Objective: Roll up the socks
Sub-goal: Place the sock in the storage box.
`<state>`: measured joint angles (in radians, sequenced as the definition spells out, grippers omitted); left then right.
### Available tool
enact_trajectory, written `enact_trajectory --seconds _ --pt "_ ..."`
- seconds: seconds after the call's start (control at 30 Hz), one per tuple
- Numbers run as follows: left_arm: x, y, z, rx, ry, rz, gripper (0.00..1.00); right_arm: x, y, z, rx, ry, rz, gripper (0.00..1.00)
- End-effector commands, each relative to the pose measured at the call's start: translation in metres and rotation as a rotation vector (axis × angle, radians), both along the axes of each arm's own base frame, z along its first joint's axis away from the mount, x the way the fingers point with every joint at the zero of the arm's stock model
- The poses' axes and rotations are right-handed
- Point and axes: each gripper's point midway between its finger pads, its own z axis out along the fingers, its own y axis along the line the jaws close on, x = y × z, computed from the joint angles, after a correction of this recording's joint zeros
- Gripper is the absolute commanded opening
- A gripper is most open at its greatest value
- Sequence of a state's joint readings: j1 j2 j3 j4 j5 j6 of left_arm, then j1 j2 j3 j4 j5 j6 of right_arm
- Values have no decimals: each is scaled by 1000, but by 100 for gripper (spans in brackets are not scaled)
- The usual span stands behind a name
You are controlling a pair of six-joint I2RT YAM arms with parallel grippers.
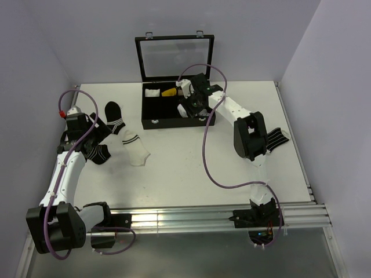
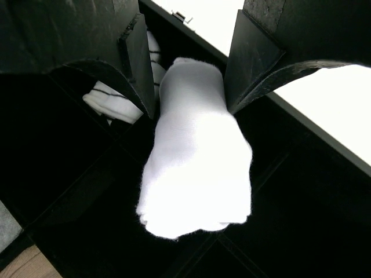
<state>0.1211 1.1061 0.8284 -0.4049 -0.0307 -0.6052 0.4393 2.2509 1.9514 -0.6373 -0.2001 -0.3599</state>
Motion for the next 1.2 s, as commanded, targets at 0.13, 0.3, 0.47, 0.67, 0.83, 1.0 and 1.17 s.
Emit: enact_trajectory --seconds 0.13,0.3,0.47,0.67,0.83,1.0,1.17 --pt "3 2 8 8 -41 2 86 -21 -2 39 26 22 2 58" --pt "3 2 8 8 -39 2 86 -15 3 31 29 31 -7 58" --pt "3 2 7 6 -39 1 86 -11 4 15 28 45 -16 57" --pt "3 2 6 6 -35 -1 86 -15 3 -16 6 105 -19 40" --pt "3 1 6 5 -35 -2 86 -24 -7 -40 -19 178 -38 26" --pt "3 0 4 -2 -31 -10 86 -31 -24 -60 -80 251 -73 20" --pt "2 0 2 -3 -27 -8 86 -37 -33 -54 -123 278 -84 21"
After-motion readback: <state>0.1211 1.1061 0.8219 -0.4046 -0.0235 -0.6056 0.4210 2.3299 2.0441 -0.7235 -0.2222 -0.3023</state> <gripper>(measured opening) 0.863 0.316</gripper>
